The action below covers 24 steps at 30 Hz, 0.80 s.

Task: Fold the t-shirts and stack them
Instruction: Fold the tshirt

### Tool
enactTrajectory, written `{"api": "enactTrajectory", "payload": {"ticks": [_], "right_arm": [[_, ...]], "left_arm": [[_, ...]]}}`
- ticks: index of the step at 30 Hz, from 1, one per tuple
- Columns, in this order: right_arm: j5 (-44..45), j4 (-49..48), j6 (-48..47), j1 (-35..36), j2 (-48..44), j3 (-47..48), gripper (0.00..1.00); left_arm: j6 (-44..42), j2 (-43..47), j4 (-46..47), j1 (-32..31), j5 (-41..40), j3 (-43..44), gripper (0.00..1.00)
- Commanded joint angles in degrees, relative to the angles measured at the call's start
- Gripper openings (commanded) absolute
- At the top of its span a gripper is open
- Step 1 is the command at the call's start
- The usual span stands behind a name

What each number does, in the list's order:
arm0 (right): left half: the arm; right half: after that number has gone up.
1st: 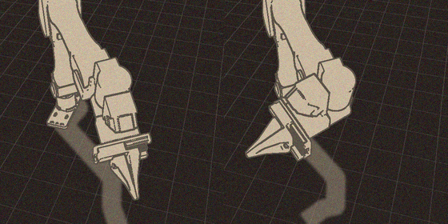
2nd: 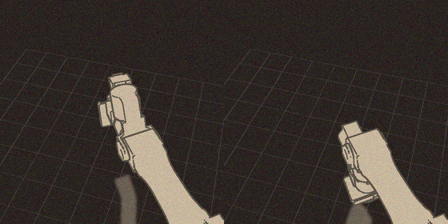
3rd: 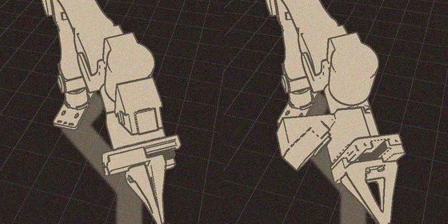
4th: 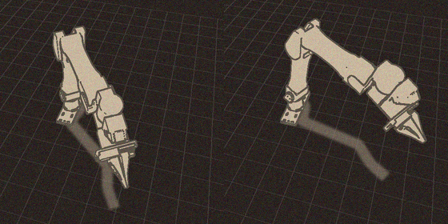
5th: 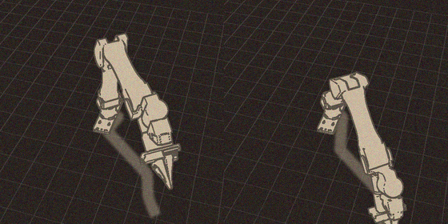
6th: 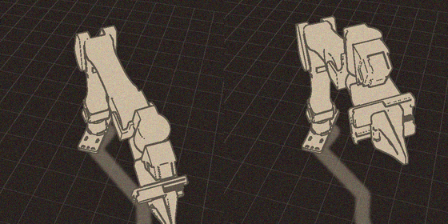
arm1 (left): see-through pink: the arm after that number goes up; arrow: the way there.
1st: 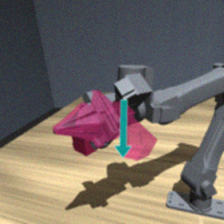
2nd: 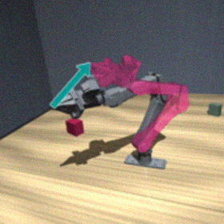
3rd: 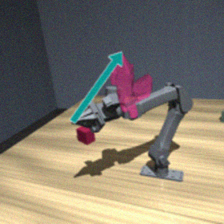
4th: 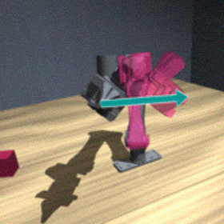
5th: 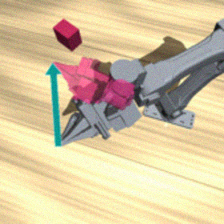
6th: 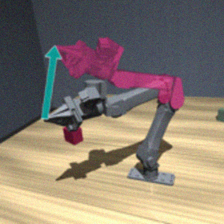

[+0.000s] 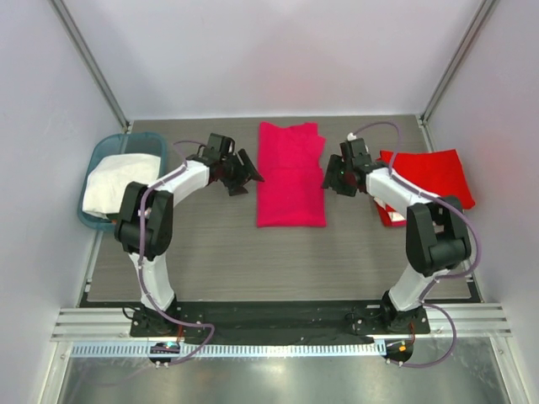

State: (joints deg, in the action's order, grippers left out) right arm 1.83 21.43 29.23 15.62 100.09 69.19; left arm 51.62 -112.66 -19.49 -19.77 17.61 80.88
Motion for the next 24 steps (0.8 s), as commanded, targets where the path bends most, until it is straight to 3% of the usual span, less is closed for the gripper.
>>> {"api": "enactTrajectory", "payload": {"ticks": [1,5,10,17,24], "right_arm": [[-7.0,-5.3,1.1,0.0,-7.2,-6.0,0.60],[-13.3,-8.2,3.3,0.0,-11.7,-16.2,0.49],[-17.6,-12.4,4.3,0.0,-14.4,-22.7,0.48],[-18.5,-12.8,3.6,0.0,-13.0,-23.7,0.48],[-19.1,-13.2,3.4,0.0,-11.8,-23.9,0.30]], "left_arm": [[-1.3,8.4,2.4,-1.1,2.6,-6.2,0.68],[-0.3,13.0,2.8,-3.2,2.6,-13.2,0.63],[1.1,16.2,5.6,-5.7,2.2,-20.7,0.57],[1.6,16.1,7.6,-7.4,2.4,-24.1,0.55],[0.8,15.2,7.6,-7.5,1.1,-24.0,0.52]]}}
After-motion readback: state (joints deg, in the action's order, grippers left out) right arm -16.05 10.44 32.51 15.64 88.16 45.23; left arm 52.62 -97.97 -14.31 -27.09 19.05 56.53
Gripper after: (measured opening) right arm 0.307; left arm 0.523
